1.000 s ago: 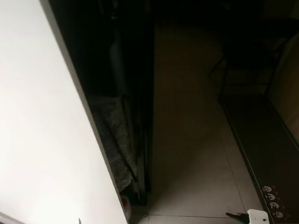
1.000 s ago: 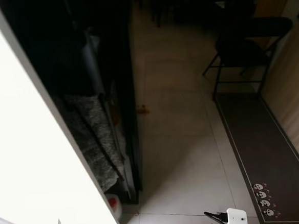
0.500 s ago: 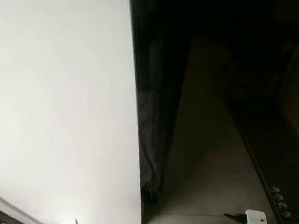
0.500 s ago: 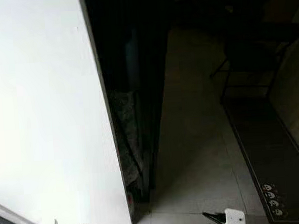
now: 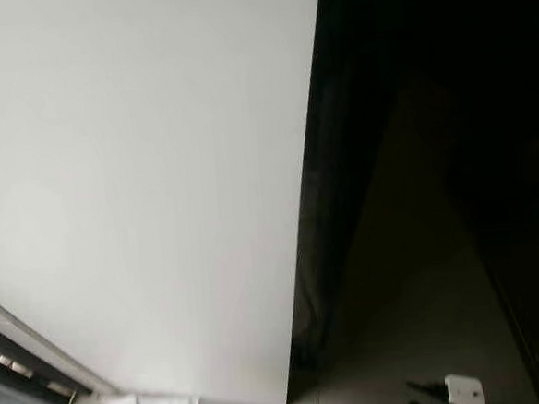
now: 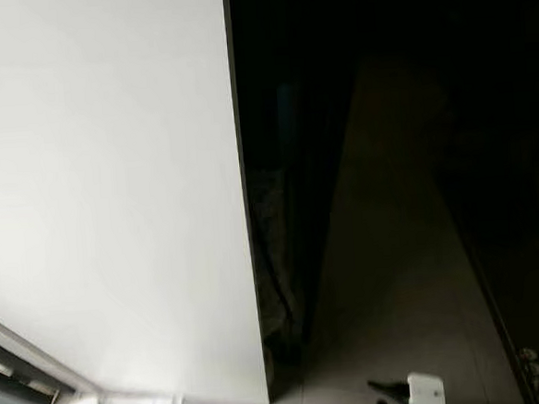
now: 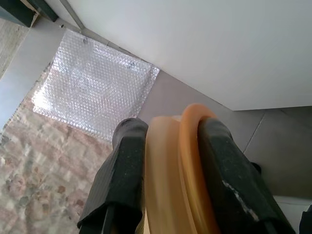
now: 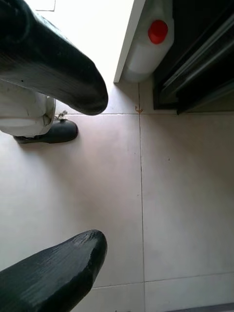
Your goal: Restocking fridge
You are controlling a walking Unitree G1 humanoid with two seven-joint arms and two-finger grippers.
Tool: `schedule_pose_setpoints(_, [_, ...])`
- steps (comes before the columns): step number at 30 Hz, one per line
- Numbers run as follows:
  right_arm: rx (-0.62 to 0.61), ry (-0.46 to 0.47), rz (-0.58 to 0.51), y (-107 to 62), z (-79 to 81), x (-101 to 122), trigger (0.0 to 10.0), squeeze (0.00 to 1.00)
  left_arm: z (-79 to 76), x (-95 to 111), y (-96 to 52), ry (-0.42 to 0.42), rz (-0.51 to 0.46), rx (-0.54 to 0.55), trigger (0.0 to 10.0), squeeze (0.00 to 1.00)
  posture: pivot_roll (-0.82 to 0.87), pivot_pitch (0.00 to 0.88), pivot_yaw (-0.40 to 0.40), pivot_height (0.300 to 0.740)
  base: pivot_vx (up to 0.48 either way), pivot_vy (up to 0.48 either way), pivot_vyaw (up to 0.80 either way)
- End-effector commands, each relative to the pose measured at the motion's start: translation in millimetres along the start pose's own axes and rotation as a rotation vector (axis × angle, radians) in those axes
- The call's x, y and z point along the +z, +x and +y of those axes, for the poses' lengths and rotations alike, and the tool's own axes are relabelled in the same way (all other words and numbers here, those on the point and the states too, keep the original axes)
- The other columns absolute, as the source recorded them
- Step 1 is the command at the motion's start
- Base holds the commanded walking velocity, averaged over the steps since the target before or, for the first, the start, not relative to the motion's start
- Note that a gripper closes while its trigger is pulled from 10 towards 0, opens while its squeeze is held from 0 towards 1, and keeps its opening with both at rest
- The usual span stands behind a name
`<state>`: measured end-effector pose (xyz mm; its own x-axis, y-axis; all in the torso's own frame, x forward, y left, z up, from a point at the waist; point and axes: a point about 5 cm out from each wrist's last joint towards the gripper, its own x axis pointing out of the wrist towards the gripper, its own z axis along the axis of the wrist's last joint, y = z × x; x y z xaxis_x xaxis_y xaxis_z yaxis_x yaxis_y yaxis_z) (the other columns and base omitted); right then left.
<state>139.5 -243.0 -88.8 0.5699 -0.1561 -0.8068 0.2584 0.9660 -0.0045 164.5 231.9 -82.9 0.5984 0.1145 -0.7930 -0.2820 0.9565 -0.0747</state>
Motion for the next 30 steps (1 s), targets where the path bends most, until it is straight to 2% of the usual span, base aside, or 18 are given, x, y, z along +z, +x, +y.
schedule_pose_setpoints(1, [0.004, 0.004, -0.008, 0.3, 4.9, -0.9, 10.0, 0.0, 5.4, -15.1, -3.8, 0.021, 0.059, 0.012, 10.0, 0.0, -0.16, 0.0, 0.006, 0.74, 0.0, 0.0, 0.0])
schedule_pose_setpoints(7, [-0.013, -0.004, -0.055, -0.1, 4.1, 2.9, 10.0, 0.0, 5.9, -15.0, -3.9, 0.022, 0.058, 0.013, 10.0, 0.0, -0.16, 0.0, 0.007, 0.74, 0.0, 0.0, 0.0])
schedule_pose_setpoints(12, [-0.067, 0.017, -0.138, -1.8, 2.0, 8.0, 10.0, 0.0, 6.8, -14.9, -4.0, 0.024, 0.057, 0.014, 10.0, 0.0, -0.17, 0.0, 0.01, 0.74, 0.0, 0.0, 0.0])
schedule_pose_setpoints(16, [-0.084, -0.005, -0.189, -3.0, 1.6, 12.0, 10.0, 0.0, 7.4, -14.9, -4.2, 0.026, 0.056, 0.015, 10.0, 0.0, -0.17, 0.0, 0.013, 0.74, 0.0, 0.0, 0.0])
schedule_pose_setpoints(18, [-0.089, -0.031, -0.264, -0.5, 2.3, 32.5, 10.0, 0.0, 7.4, -14.9, -4.2, 0.028, 0.055, 0.015, 10.0, 0.0, -0.17, 0.0, 0.013, 0.74, 0.0, 0.0, 0.0])
schedule_pose_setpoints(19, [-0.105, -0.081, -0.414, 1.4, 3.8, 76.8, 10.0, 0.0, 7.5, -14.7, -4.2, 0.029, 0.054, 0.015, 10.0, 0.0, -0.17, 0.0, 0.013, 0.74, 0.0, 0.0, 0.0])
schedule_pose_setpoints(22, [-0.107, -0.134, -0.564, -2.9, 4.8, 114.9, 10.0, 0.0, 7.7, -14.4, -4.2, 0.033, 0.053, 0.015, 10.0, 0.0, -0.17, 0.0, 0.013, 0.74, 0.0, 0.0, 0.0])
schedule_pose_setpoints(26, [-0.051, -0.195, -0.721, -10.4, 18.5, 150.4, 10.0, 0.0, 7.7, -13.7, -4.0, 0.039, 0.052, 0.016, 10.0, 0.0, -0.18, 0.0, 0.014, 0.74, 0.0, 0.0, 0.0])
schedule_pose_setpoints(30, [-0.036, -0.243, -0.793, -16.4, 30.0, 173.1, 10.0, 0.0, 7.5, -13.6, -4.0, 0.037, 0.05, 0.017, 10.0, 0.0, -0.18, 0.0, 0.005, 0.74, 0.0, 0.0, 0.0])
